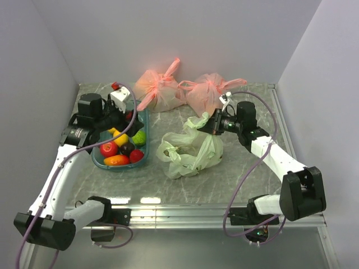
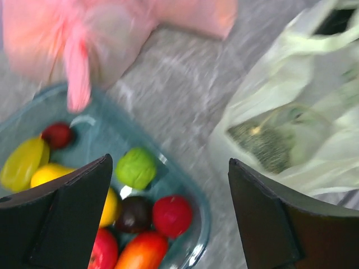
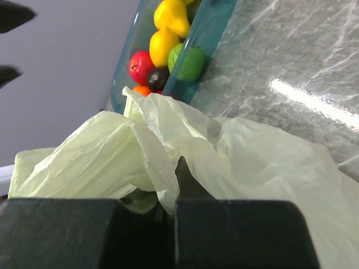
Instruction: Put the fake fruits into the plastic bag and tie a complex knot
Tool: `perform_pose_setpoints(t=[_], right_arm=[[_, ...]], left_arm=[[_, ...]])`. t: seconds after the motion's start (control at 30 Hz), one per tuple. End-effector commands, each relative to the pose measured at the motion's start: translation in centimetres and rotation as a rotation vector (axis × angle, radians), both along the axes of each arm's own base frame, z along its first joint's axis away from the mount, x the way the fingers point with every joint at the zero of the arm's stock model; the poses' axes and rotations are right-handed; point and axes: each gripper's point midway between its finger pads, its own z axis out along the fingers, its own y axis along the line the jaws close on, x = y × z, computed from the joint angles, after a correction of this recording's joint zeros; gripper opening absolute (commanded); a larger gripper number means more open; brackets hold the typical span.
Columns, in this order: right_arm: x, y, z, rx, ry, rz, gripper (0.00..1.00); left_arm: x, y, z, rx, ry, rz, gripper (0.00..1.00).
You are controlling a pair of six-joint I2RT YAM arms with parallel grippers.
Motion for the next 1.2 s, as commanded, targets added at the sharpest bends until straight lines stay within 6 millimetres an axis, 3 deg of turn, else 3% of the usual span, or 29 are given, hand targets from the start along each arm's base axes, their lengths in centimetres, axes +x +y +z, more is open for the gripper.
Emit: perform_pose_setpoints(t=[0.0,0.17,0.47,0.73,0.93,1.03,1.17], right_arm=[[0.3,0.2,3.2,-0.022,-0.147,0.023,0.00],[1.0,0.2,3.9,-0.022,-0.158,0.012,0.00],[1.4,0.4,4.8,-0.017,-0.167,0.014,0.00],[1.7,0.6,4.3,-0.026,-0.147,0.023,0.00],[1.9,0.5,4.0,-0.040,-0.139,0.032,0.00],[2.1,0.4,3.9,-0.047,-0.139,0.033,0.00],[2.3,0.4,4.1,-0.053,-0.151,0.036,0.00]], left_arm=[[-0.2,3.1,-4.3,0.088,0.114,0.089,0.90],[1.4,5.0,-11.0,0.306,0.225,-0.041,0.96],[5.8,6.2,-17.4,0.499,0.267,-0.199,0.99],[7.9,4.8,-20.6,0.476,0.335,-0.304,0.99],[8.0,4.2,-23.4,0.470,0.354,-0.357,0.99],[8.2,3.8,-23.6,0.455,0.341,-0.360,0.88],[8.3,3.0,-20.9,0.398,0.311,-0.348,0.66]])
